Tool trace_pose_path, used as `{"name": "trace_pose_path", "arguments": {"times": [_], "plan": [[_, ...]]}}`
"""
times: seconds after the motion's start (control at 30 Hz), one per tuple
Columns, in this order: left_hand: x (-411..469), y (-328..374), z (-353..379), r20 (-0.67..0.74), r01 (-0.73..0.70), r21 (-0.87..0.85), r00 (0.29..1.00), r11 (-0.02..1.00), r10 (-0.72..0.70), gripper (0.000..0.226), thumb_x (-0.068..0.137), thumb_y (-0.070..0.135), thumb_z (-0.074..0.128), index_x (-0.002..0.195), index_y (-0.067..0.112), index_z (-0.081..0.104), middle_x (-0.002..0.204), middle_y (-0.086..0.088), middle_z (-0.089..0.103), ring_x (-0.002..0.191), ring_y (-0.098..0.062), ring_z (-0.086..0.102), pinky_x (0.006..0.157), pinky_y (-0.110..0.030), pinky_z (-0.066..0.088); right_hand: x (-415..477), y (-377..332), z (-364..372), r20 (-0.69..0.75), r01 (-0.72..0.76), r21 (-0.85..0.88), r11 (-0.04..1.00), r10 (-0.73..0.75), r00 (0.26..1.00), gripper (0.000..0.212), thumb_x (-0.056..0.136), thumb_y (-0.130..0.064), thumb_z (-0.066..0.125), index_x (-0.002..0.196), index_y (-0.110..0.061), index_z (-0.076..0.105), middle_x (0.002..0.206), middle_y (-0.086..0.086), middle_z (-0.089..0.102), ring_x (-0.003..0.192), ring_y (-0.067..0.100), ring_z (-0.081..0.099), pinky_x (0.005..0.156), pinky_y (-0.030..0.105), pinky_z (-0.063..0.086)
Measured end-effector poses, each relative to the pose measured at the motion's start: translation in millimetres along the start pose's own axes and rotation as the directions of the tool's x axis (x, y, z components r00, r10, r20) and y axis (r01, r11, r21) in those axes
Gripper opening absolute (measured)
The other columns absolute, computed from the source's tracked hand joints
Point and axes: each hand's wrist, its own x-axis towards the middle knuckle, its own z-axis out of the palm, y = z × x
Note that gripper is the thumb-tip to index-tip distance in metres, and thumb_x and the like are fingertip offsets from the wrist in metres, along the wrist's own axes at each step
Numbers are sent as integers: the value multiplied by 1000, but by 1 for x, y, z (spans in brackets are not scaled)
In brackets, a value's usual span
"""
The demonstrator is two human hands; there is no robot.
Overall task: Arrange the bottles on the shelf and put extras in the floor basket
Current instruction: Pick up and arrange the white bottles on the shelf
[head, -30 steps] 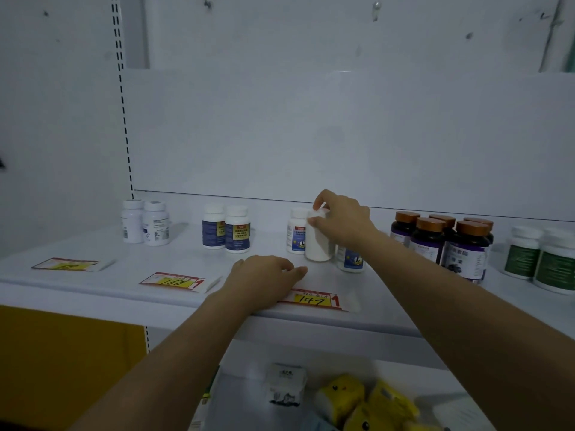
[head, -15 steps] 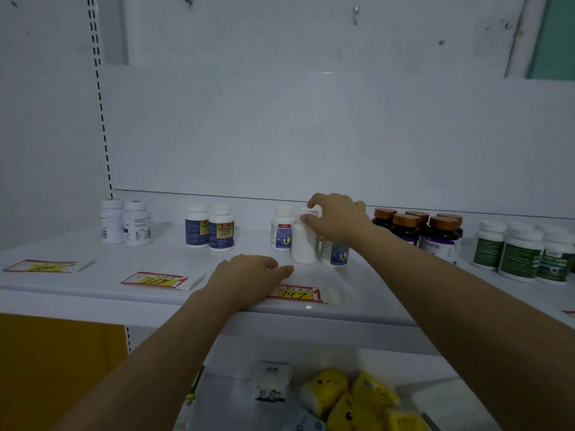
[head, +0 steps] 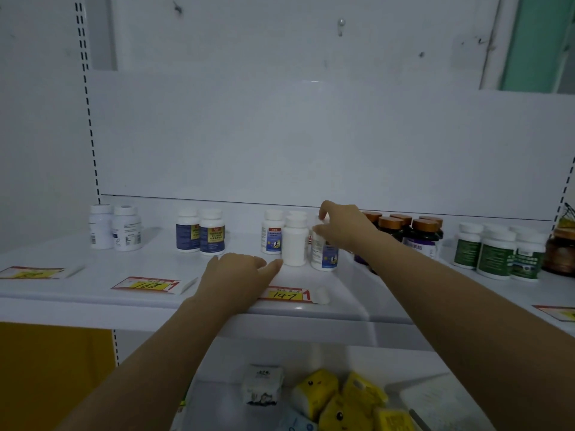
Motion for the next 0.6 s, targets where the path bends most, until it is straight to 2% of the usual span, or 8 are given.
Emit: {"name": "trace_pose_path", "arguments": {"times": [0.13,0.23,0.27,0.33,0.4,0.47,0.53,0.6], "plan": [[5,-1,0,-165,-11,90,986,996,26,57,94,59,23,132,27,53,129,2,59,120,-19,49,106,-41,33,-9,-4,-22,-36,43,114,993,-40,999,29,94,-28,51,122,-17,50,115,12,54,95,25,57,82,36,52],[0,11,-6,-245,-58,70,967,996,74,59,92,61,30,129,23,55,127,1,60,121,-17,48,108,-37,28,-14,-11,-44,-92,115,243,963,-95,991,32,92,-29,56,122,-20,52,116,10,55,93,22,56,75,29,50],[0,15,-10,-258,-82,10,963,997,82,60,91,61,34,130,22,54,128,-1,59,120,-17,49,107,-37,31,-16,-14,-50,-100,136,286,948,-112,989,35,91,-30,58,125,-20,51,115,9,55,93,20,55,69,24,47],[0,29,-20,-226,-126,-229,971,965,73,58,89,56,46,136,21,48,133,-1,56,120,-19,50,101,-34,36,-18,-21,-59,-111,156,382,911,-122,986,44,89,-31,62,130,-20,49,112,4,52,95,17,53,61,16,41],[1,44,-28,-143,-130,-534,988,836,62,59,88,44,58,141,23,39,140,2,49,123,-17,49,96,-28,37,-21,-26,-64,-116,171,479,861,-131,985,49,86,-32,66,130,-19,49,112,1,54,94,15,55,63,17,43],[3,55,-33,-99,-107,-734,994,670,50,60,87,33,63,140,24,36,141,3,47,123,-16,48,96,-28,37,-24,-29,-66,-108,192,546,815,-158,981,49,85,-32,68,128,-20,50,114,2,58,91,13,59,73,23,50],[4,60,-34,-111,-101,-800,994,591,19,57,87,28,64,137,22,38,139,1,48,120,-16,49,96,-29,38,-26,-26,-67,-95,193,592,783,-170,981,49,84,-31,69,128,-21,50,115,3,58,95,15,62,85,32,54],[6,62,-31,-146,-110,-795,989,597,-13,51,85,26,66,130,20,42,134,1,52,109,-13,51,90,-26,40,-29,-22,-65,-86,182,608,773,-163,983,50,84,-34,68,129,-22,49,117,4,58,97,17,63,90,36,54]]}}
